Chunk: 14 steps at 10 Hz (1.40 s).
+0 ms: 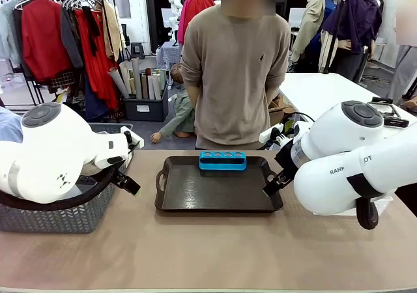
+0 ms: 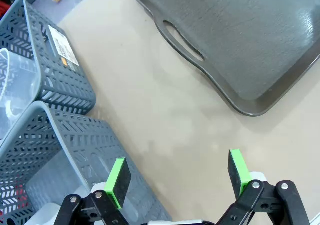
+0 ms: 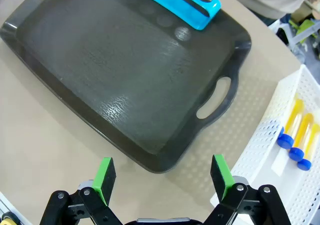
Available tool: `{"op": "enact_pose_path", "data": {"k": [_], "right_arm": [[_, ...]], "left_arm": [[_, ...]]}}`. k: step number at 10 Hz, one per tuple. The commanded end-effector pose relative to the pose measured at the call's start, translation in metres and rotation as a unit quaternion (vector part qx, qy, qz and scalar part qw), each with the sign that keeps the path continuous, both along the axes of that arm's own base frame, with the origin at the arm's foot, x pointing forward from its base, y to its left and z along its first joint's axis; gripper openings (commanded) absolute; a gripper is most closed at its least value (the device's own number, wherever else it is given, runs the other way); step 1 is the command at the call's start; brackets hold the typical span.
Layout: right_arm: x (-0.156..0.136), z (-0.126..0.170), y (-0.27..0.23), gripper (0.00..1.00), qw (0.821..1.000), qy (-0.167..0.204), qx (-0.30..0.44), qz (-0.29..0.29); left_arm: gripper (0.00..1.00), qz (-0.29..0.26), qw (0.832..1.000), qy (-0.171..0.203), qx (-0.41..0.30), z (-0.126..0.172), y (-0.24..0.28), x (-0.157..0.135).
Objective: Prepare the laboratory tools.
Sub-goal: Pick up one Large Measuring Cup and place it on the Handle tray.
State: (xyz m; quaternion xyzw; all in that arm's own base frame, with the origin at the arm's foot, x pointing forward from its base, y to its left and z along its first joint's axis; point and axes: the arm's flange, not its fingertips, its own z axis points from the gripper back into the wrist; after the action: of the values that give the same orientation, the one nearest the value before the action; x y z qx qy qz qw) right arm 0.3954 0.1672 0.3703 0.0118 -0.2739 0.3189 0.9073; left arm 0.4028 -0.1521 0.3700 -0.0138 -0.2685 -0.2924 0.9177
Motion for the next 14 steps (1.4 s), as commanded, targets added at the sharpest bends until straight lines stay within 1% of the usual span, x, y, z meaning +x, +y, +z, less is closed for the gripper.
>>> {"op": "enact_pose_path", "data": {"k": [1,9,10,11,12,14], "right_arm": [[0.000,0.000,0.000,1.00,1.000,0.000,0.000,0.000],[0.000,0.000,0.000,1.00,1.000,0.000,0.000,0.000],[-0.006,0.006,0.009,1.00,1.000,0.002,-0.002,0.007],[-0.014,0.017,0.022,1.00,0.999,0.014,0.016,0.034],[-0.019,0.028,0.028,1.00,0.998,0.026,0.026,0.048],[-0.024,0.056,0.031,1.00,0.997,0.036,0.039,0.058]], "left_arm": [[1.00,0.000,1.000,0.000,0.000,0.000,0.000,0.000],[1.00,0.000,1.000,0.000,0.000,0.000,0.000,0.000],[1.00,0.005,1.000,-0.005,0.000,0.010,-0.006,-0.003],[1.00,-0.007,1.000,0.012,-0.016,0.027,-0.008,-0.004],[1.00,-0.015,1.000,0.012,-0.019,0.041,-0.008,-0.006],[1.00,-0.041,0.999,0.013,-0.031,0.073,-0.003,-0.008]]}}
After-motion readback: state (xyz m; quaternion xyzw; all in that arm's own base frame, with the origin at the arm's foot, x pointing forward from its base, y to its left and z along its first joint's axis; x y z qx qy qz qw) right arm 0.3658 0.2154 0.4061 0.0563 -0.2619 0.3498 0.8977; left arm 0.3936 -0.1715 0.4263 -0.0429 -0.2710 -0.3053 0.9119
